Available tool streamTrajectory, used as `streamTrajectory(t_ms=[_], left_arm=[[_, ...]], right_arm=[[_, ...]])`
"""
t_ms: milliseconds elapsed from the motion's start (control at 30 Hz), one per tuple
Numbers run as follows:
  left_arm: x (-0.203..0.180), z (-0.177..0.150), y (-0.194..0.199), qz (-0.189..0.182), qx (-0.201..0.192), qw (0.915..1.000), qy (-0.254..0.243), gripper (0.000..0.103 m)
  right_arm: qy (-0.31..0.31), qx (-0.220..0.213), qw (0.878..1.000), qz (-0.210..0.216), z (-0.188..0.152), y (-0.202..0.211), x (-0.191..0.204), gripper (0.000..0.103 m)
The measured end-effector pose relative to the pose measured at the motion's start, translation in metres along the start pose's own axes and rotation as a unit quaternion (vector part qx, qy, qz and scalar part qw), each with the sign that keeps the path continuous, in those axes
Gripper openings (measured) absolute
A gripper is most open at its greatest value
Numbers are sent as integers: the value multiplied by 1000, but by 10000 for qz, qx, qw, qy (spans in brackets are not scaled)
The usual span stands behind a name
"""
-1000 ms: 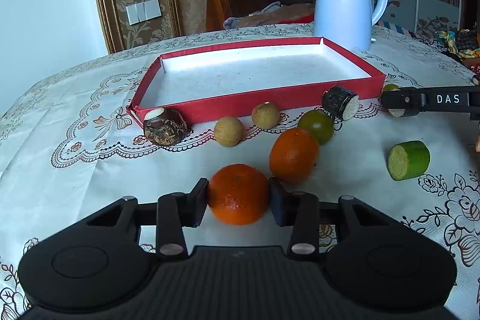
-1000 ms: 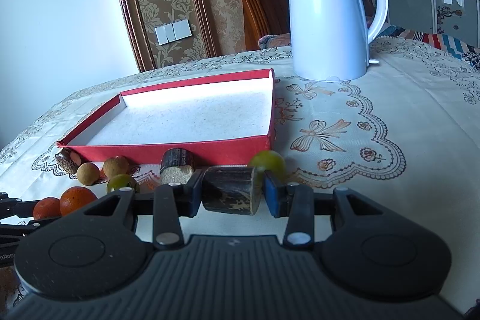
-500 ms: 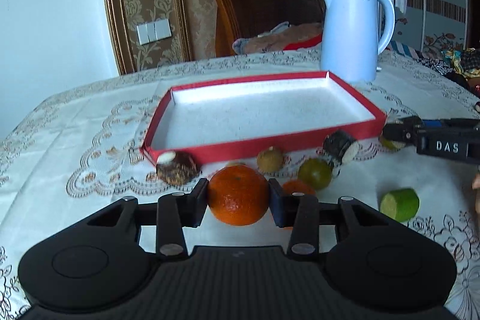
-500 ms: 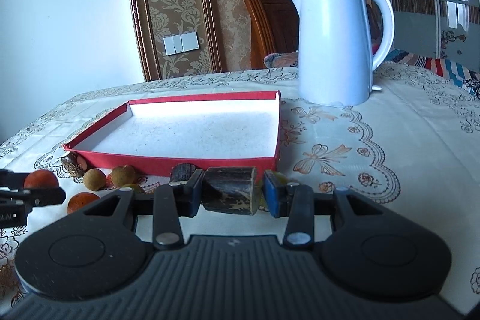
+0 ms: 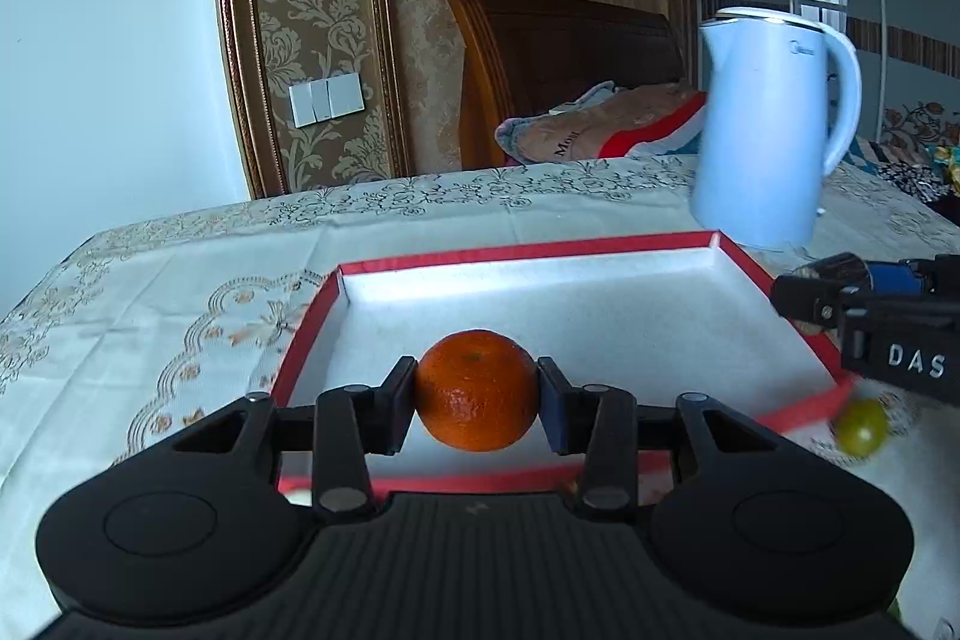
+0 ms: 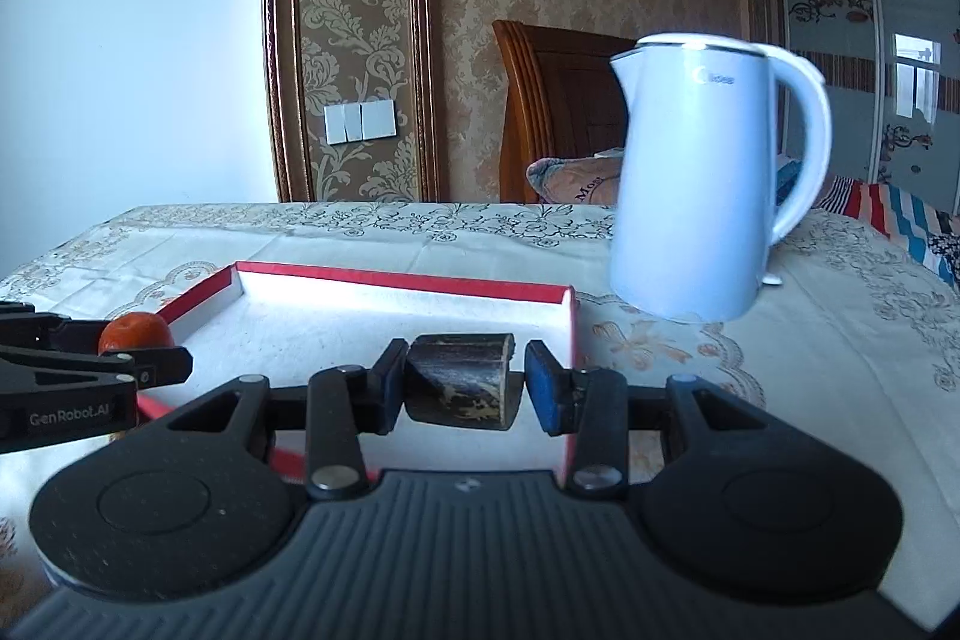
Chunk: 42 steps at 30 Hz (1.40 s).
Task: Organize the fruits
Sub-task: 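Carry both held items into the red tray and open both grippers, then lift both open grippers out of the tray back toward the loose fruit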
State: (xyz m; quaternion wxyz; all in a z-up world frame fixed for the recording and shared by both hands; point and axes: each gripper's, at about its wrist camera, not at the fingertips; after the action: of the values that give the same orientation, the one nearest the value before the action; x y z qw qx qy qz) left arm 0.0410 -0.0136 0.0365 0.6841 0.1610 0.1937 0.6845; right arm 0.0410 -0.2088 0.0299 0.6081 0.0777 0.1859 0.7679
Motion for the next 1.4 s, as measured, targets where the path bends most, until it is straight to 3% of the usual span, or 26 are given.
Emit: streamTrajectory(t_ms=[367, 767, 833, 900, 1033, 1100, 1133, 1400], left_arm=[[27, 20, -79, 332, 656, 9963, 439, 41], [32, 20, -98, 464, 868, 9939, 506, 42], [31, 20, -98, 510, 846, 9940, 474, 42], [31, 19, -98, 535, 813, 9942, 458, 42], [30, 20, -95, 541, 715, 9950, 435, 49], [30, 21, -92, 503, 597, 9959, 450, 65], [30, 21, -91, 516, 547, 9962, 442, 67], [31, 20, -72, 481, 135, 9978, 441, 74]], right_arm=[[-19, 863, 9962, 98, 13, -92, 0, 39], [14, 1276, 9917, 182, 12, -119, 4, 40], [53, 1215, 9925, 129, 14, -117, 4, 46], [73, 1152, 9933, 65, 15, -115, 4, 60], [36, 1126, 9936, 63, 16, -113, 3, 63], [37, 1111, 9938, 44, 15, -113, 3, 72], [57, 1102, 9939, 23, 15, -113, 4, 73], [-55, 938, 9956, -4, 13, -102, 1, 85]])
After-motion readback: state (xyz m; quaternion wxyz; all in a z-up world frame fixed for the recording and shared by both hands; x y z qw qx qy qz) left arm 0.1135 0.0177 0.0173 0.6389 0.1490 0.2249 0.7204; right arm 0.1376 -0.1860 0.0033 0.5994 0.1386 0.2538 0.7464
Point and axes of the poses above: each gripper's, at about its wrist camera, not at the fingertips, and y roughly against the way its jaws point, x to its left, z to its top, and after that the axes turned 9 degrees about y, right-handed
